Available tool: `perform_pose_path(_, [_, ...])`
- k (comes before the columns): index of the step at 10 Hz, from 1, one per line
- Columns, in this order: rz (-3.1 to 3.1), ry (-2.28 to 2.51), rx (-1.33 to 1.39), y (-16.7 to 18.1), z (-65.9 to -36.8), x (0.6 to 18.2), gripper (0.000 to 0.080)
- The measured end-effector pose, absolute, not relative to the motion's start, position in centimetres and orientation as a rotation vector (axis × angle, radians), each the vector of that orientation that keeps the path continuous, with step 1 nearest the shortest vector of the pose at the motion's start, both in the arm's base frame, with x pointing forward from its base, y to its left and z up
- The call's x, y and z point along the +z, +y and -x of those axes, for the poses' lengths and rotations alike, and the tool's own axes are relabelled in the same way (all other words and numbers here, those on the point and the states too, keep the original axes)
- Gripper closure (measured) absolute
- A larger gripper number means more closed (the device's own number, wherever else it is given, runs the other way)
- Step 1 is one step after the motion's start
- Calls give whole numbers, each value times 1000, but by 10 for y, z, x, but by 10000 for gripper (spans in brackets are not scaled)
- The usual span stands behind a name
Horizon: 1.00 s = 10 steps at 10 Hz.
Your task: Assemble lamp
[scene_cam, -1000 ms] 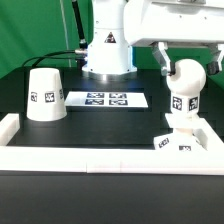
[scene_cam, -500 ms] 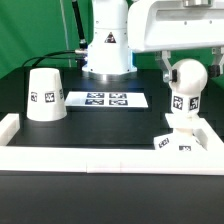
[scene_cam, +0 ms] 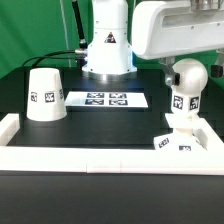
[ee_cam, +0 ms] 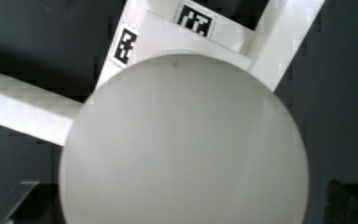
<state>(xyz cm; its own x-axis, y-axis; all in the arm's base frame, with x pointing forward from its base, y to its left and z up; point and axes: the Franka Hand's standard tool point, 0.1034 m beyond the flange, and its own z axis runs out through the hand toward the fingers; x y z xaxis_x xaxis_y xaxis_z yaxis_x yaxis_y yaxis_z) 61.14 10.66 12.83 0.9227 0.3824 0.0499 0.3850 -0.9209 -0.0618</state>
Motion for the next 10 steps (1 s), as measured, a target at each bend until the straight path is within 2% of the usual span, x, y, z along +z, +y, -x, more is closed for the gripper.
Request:
perform_pose_path(7, [3018,-573,-60,94,-613,130,101])
perform_pose_path(8, [3017,-573,-60,94,-613,130,210])
perform_pose_path(10, [3021,-548,-59,94,-613,130,226])
